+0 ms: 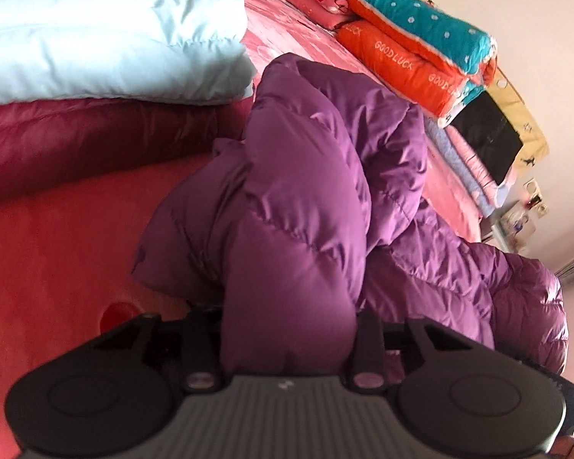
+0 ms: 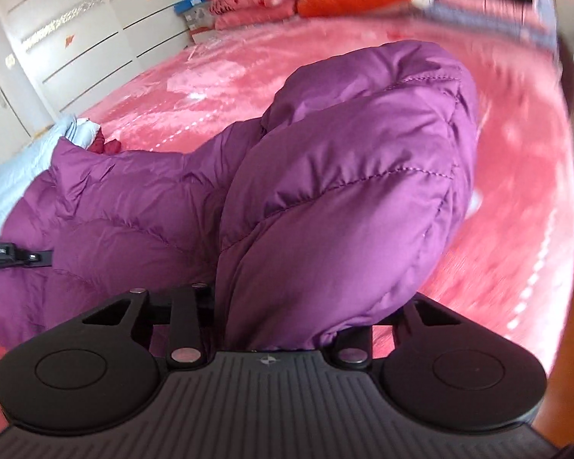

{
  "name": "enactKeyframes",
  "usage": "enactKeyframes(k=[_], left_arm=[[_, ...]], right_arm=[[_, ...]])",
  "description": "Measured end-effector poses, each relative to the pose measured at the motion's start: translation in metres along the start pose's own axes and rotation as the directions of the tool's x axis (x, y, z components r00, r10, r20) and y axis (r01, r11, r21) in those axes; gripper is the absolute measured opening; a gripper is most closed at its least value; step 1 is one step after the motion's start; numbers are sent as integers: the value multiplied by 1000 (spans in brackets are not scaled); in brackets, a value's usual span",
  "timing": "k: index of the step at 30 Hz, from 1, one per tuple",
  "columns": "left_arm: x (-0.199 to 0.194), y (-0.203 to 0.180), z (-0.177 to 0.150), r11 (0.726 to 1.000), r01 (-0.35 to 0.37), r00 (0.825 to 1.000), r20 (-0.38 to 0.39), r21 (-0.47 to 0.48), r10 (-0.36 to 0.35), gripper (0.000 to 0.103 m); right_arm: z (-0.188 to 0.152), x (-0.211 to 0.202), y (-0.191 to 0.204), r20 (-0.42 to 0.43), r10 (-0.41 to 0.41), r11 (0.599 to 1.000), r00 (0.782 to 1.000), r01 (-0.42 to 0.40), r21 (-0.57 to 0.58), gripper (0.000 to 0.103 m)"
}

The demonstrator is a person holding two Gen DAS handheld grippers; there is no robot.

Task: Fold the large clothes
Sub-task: 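Grasp the folded jacket bundle with both grippers and lift it, then carry the bundle onto the light-blue quilt stack and open both grippers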

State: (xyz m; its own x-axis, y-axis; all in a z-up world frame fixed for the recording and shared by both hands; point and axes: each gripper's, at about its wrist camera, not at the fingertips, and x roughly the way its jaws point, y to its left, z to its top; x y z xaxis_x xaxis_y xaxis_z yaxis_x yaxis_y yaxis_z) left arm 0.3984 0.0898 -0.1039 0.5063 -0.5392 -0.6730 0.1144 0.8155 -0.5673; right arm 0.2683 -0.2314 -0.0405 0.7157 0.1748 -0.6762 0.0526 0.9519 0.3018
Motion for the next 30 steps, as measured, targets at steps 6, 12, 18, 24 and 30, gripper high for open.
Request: enactKeyframes(k=[6,12,18,24,30], left_arm=[[-45,-5,-9,998,57,998,32,-40,-56,30],[-112,-6,-9,990,102,988,122,-94,-90,29],[-197,5,15,986,115,953,293,-124,-74,29],[-264,57,65,986,56,886,463,-160,24,29],[-278,132,110,971,7,806,576,-238,135,29]], right_arm=[[1,-43,37,65,-82,988,995,89,-124,41],[14,-82,47,120,-76,972,990,100,-211,39],[69,-102,107,196,17,950,980,45,-309,39],[145,-80,192,265,202,914,943,-85,-396,39],[208,-6,293,256,324,877,911,-187,-443,39]])
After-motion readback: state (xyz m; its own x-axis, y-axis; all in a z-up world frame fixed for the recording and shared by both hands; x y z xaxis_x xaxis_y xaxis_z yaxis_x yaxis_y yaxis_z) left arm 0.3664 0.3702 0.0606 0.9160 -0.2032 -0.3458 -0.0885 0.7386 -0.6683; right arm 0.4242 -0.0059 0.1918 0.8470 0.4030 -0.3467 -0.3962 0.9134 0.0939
